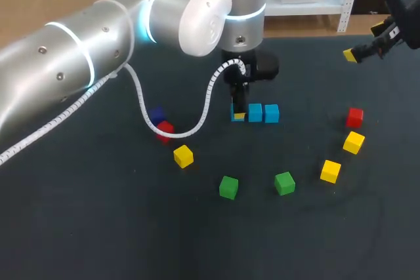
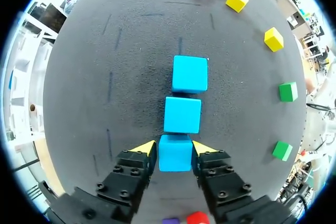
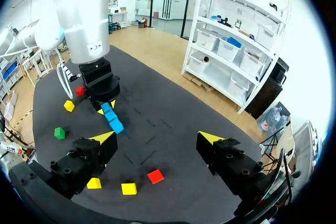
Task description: Place the blue cubes, place green cubes on the blue cubes, place the yellow cubes on the green cubes, then place the red cubes on the yellow cubes, and place purple cube on the red cubes.
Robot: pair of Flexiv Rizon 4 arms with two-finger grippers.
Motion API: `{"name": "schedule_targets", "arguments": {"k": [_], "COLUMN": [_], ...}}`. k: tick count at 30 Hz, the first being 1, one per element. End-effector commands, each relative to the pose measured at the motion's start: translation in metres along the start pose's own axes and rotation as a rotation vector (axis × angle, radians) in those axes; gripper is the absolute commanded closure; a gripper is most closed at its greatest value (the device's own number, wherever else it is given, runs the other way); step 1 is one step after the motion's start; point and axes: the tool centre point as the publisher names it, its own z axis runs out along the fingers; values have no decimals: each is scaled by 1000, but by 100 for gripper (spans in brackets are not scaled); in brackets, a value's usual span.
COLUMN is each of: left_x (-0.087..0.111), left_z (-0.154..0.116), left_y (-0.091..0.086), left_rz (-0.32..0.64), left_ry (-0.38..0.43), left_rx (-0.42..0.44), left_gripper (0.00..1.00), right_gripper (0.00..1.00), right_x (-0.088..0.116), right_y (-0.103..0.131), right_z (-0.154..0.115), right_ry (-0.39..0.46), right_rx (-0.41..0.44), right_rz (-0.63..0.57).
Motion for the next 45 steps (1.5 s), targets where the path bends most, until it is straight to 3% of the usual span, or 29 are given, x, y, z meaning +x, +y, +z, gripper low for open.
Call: {"name": "schedule_targets", "arguments": {"k": [1,4,5,6,12,19,27,32,35,39,45], "left_x": [1,1,1,1,3,26,41,50,52,55,62], "left_z": [0,-1,-1,-2,-11,-47,-60,-65,-69,-73,-62], "left_y": [-1,-2,-3,-3,-3,-14,-49,-72,-85,-110,-141], "left_rz": [5,8,9,6,-20,-71,-28,21,-12,12,59], "left_ry": [-6,-8,-10,-17,-46,-70,-51,-50,-79,-104,-73], "left_rx": [4,7,8,11,7,-47,-91,-163,-229,-214,-177], "left_gripper": [47,28,5,0,0,0,0,0,0,0,0], "right_gripper": [0,0,0,0,0,0,0,0,0,0,0], "right_x": [0,0,0,0,0,0,0,0,0,0,0], "right_y": [0,0,0,0,0,0,0,0,0,0,0], "right_z": [0,0,0,0,0,0,0,0,0,0,0], "right_ry": [1,1,1,1,1,1,1,1,1,1,1], "right_rx": [-2,-2,-2,-2,-2,-2,-2,-2,-2,-2,-2], "right_rz": [0,0,0,0,0,0,0,0,0,0,0]}}
